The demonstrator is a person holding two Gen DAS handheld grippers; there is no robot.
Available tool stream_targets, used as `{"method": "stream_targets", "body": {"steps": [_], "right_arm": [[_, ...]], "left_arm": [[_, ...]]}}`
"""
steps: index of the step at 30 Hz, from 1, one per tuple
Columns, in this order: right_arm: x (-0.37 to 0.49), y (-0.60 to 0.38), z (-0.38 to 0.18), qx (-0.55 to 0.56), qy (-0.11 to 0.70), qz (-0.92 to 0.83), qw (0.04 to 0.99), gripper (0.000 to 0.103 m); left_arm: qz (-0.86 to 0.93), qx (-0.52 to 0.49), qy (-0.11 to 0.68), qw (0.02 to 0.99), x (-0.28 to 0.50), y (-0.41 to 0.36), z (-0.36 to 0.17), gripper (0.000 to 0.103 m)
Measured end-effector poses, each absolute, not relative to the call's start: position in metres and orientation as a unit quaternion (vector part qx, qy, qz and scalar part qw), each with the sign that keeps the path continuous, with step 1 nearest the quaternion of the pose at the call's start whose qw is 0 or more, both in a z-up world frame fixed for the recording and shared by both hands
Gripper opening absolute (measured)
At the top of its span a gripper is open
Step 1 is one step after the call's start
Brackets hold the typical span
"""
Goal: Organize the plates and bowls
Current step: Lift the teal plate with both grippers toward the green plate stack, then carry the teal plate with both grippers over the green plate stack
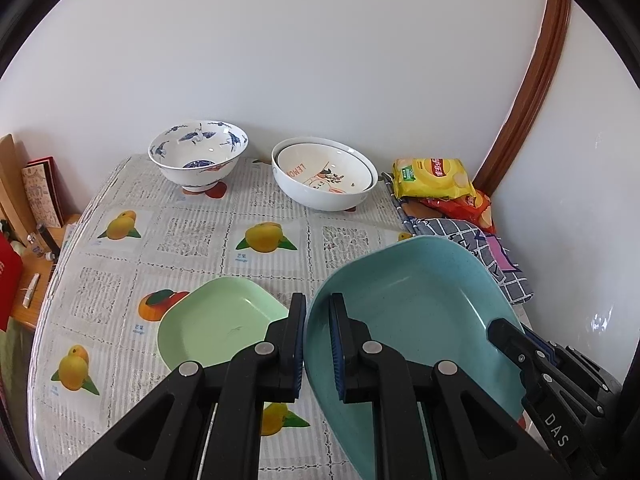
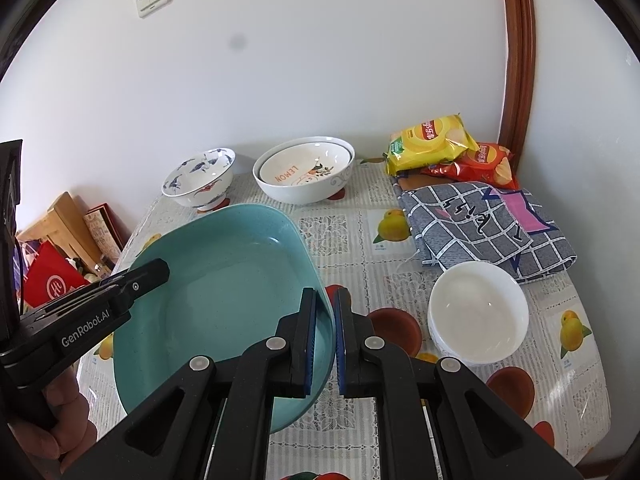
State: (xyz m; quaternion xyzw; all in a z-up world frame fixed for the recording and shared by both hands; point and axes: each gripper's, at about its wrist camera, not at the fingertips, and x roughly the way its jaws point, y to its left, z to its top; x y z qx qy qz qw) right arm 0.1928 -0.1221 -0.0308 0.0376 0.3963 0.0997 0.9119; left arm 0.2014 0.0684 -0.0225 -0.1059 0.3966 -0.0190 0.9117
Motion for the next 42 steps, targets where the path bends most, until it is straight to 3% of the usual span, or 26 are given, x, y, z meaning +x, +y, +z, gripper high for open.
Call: {"method": "stream_targets", "body": {"steps": [42], "right_arm": [[0.194, -0.075, -0.025, 0.016, 0.400, 0.114, 0.909, 0.009]], "left_arm": [[-0.001, -0.137, 0.392, 0.910, 0.195, 0.110, -0.024, 0.012]]}}
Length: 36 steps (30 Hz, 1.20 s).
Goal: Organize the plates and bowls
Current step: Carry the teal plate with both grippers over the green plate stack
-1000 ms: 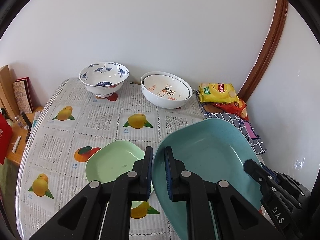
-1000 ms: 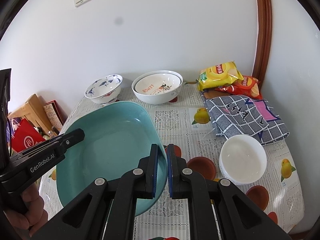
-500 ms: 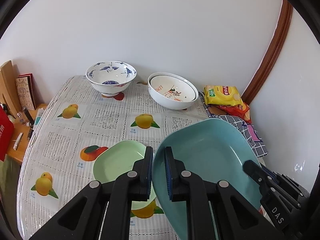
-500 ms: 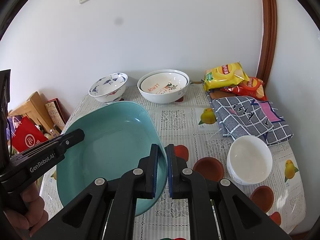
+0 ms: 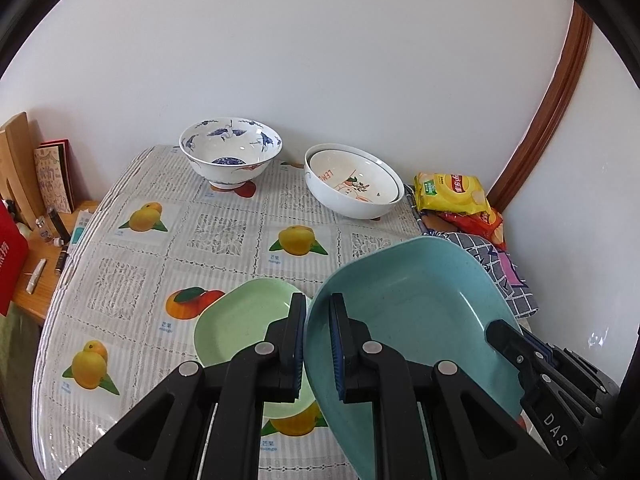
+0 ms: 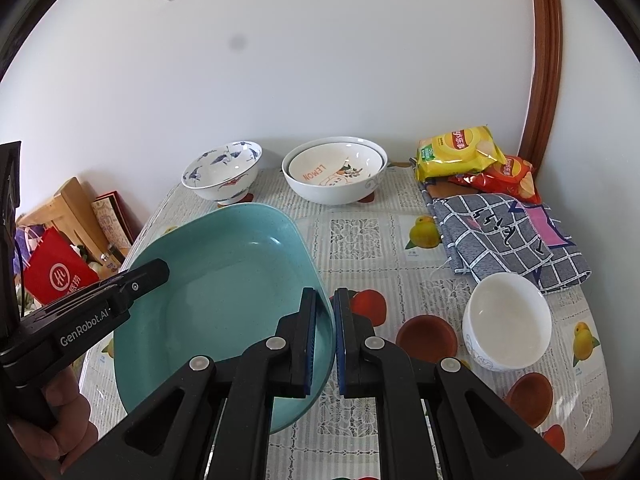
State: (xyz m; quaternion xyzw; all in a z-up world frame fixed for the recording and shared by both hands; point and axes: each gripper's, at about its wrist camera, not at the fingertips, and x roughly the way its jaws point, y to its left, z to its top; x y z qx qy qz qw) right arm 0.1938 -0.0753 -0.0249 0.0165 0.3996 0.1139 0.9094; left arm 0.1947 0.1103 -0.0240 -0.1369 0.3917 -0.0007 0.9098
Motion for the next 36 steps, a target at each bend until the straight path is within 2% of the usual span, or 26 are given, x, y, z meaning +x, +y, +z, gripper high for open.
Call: {"method": "stream_targets", "body": {"steps": [16, 36], "right_arm": [[0.199, -0.066, -0.033, 0.019, 0.403, 0.125, 0.906, 0.009], [0.211, -0.015, -0.085, 0.000, 0.453, 0.162, 0.876, 0.009]], "left_arm": [[0.012, -0.138, 0.397, 0.907, 0.197, 0.120, -0.029, 0.012], [0.056, -0.168, 0.445, 0.878, 0.192, 0.173, -0.090, 0.011]]}}
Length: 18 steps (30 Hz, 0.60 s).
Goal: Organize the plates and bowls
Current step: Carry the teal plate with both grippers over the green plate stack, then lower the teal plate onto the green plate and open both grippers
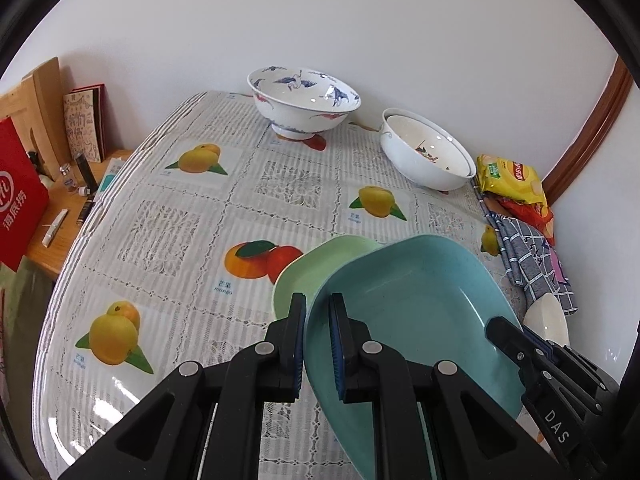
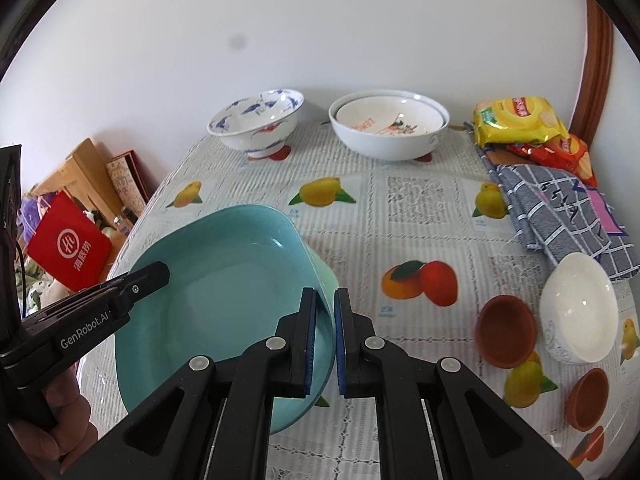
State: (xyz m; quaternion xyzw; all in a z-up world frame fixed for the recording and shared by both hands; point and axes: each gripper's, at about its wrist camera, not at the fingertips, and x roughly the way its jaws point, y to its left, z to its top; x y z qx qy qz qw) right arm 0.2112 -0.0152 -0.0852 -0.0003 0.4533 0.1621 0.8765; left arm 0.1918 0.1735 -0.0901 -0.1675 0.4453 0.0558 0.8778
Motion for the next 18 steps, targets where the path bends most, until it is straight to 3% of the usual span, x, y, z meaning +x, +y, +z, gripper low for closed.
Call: {"method": "stream_targets", "body": {"steps": [18], "right_arm": [[0.230, 0.011, -0.127, -0.022, 0.495, 0.182, 0.850, 0.009]], "left_arm": [[0.077, -0.185, 0.477, 0.856, 0.202, 0.192, -0.130, 0.011]]}}
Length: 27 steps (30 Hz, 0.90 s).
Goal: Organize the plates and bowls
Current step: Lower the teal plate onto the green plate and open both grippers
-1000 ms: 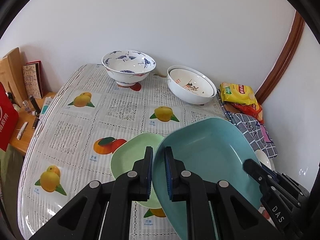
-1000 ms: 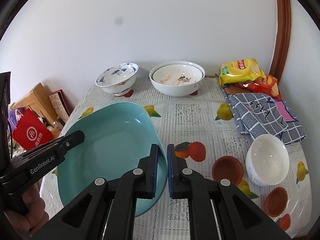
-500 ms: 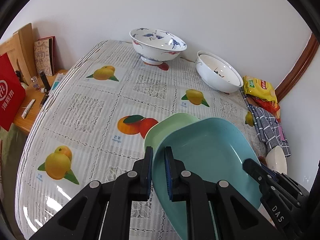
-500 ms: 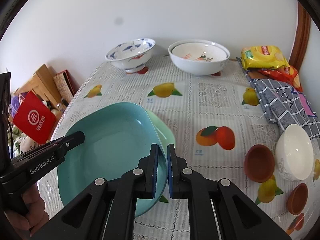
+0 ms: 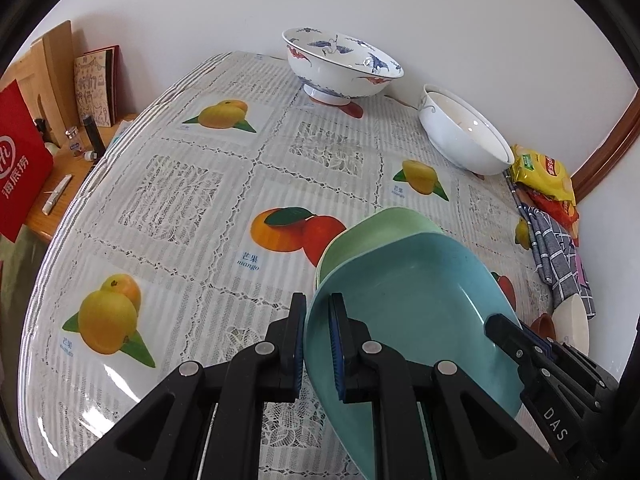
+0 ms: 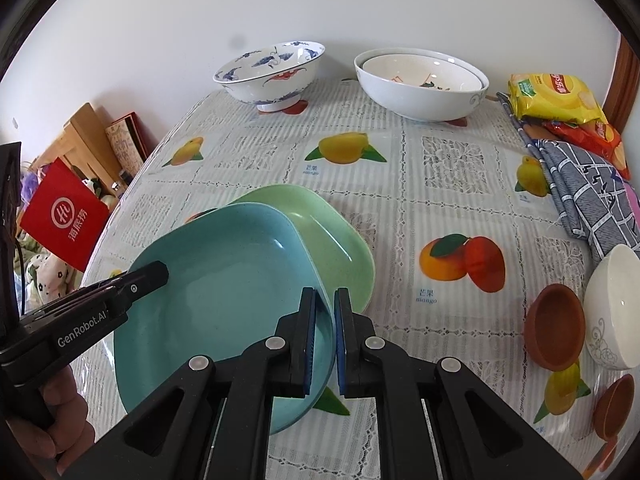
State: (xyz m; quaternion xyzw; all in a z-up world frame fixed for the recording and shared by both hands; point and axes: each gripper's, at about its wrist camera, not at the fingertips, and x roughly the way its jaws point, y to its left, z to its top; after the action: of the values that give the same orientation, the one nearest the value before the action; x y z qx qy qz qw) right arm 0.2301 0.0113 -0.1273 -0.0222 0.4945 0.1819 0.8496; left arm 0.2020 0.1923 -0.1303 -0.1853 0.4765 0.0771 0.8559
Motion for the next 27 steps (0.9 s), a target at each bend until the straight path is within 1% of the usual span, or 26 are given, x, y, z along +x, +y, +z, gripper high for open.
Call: {"method": "stream_targets", "body": {"steps": [8, 27], "right_arm": [[0.251, 0.012, -0.125, -0.024, 0.480, 0.190, 0.856, 0.010], [0.276, 0.017, -0.146, -0.066, 0.454, 0.189, 0.868, 0.014]], "left_arm": [[0.084, -0.179, 0.470, 0.860, 0.219, 0.190, -0.127, 0.011], [0.086, -0.156, 0.474, 0.862, 0.239, 0.181, -0.136, 0.011]]}}
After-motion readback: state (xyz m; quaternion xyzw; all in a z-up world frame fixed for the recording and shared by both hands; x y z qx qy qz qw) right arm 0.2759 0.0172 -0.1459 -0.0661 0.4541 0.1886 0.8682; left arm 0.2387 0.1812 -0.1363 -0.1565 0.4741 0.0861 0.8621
